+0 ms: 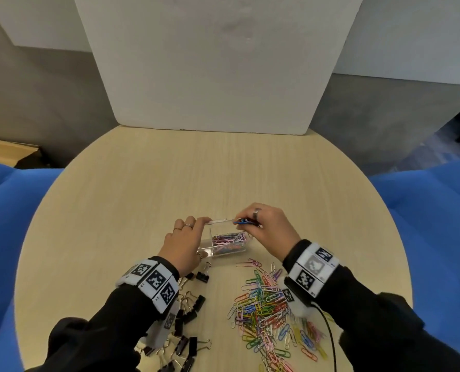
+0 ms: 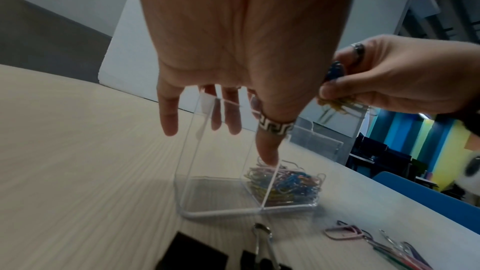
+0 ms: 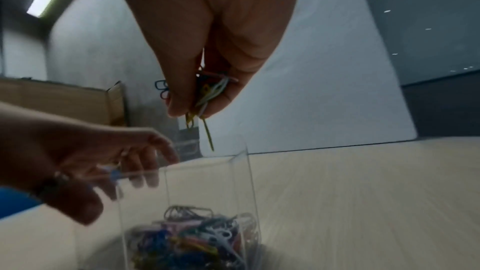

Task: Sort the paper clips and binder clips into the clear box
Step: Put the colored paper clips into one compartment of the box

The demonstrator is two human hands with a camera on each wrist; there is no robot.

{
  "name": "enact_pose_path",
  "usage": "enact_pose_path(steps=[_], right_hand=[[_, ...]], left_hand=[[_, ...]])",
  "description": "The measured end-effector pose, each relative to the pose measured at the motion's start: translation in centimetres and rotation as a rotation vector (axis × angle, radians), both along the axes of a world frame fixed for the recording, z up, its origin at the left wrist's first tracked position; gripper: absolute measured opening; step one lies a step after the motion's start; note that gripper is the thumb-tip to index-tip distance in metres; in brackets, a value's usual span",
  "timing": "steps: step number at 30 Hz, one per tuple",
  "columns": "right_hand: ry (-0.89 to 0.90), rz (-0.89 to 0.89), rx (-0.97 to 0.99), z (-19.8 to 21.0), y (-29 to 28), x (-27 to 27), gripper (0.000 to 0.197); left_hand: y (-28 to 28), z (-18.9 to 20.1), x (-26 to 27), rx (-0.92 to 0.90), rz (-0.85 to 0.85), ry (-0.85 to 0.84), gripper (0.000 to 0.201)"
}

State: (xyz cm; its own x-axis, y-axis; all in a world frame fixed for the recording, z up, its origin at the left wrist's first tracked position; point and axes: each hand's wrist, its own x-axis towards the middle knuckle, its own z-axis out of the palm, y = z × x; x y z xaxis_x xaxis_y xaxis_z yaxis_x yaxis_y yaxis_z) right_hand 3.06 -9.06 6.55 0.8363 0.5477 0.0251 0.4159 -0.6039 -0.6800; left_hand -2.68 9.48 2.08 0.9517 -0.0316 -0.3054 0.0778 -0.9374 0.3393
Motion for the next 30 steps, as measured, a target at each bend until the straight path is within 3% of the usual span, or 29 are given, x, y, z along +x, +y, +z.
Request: enact_pose_path(steps=[6,11,14,19,21,25,27,30], right_hand=[[-0.176,0.303,-0.237,-2.5,1.9,-0.5,0.019],[-0.240,0.203,-0.198,-2.8,1.1,-0.6,0.036],[-0.366,0.235,-0.255,-2.5,0.4,-0.2,0.028],[-0.423,0.320,-0.709,-3.5,0.1,-0.5,0.040],[-0.388,0.338,-0.802,-3.7,0.5,-1.0,0.039],[-0.101,0.282,-0.602,-3.7,1.0,-1.0,0.032],[-0.145,0.242,-0.555,-3.7,1.3,-1.1,0.032],[-0.243,0.262,-0.663,-3.8,1.9,-1.5,0.038]], left_hand=[[0.0,-0.2,0.1,0.008,-0.012,-0.009,0.070],[0.2,-0.3,0.1,-0.005,-0.029,-0.007,0.069],[0.2,-0.4,0.1,-0.017,-0.028,-0.013,0.069],[0.2,-0.5,0.0,-0.028,-0.027,-0.016,0.069],[0.2,-0.5,0.0,-0.032,-0.027,-0.018,0.069],[0.2,-0.6,0.1,-0.035,-0.029,-0.010,0.069],[0.2,-0.6,0.1,-0.036,-0.026,-0.013,0.069],[0.1,-0.7,0.1,-0.028,-0.022,-0.015,0.070]])
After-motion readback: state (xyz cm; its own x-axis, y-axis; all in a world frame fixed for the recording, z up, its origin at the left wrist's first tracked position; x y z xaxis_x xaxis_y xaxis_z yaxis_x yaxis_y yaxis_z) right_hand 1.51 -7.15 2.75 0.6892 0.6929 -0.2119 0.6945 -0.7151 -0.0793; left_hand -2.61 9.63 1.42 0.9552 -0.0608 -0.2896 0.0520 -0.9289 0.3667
